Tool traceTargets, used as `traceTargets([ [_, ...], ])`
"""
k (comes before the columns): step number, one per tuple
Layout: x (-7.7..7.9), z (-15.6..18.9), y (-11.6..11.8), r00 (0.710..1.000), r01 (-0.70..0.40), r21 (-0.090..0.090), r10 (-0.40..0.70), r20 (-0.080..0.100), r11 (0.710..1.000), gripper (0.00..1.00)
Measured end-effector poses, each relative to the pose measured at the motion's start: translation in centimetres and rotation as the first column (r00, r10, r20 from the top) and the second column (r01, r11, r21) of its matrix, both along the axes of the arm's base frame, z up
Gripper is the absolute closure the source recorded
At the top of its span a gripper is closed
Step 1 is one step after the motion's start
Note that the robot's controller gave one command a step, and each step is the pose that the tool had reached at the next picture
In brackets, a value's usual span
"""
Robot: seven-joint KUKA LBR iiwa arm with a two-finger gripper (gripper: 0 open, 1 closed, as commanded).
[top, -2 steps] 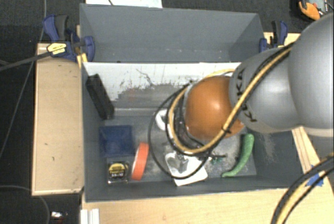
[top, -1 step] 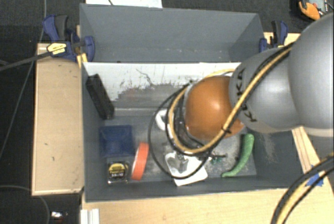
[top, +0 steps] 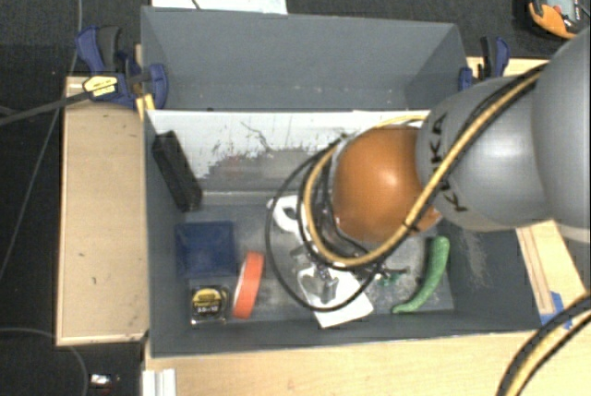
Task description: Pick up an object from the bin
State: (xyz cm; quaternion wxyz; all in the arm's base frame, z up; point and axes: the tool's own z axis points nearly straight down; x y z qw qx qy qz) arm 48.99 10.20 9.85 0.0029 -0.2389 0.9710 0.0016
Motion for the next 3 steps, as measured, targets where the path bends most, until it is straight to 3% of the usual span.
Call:
traceTargets([
  [3,0.2,5.9,0.0,1.000,0.005,0.002,-0.005,0.007,1.000,1.00],
])
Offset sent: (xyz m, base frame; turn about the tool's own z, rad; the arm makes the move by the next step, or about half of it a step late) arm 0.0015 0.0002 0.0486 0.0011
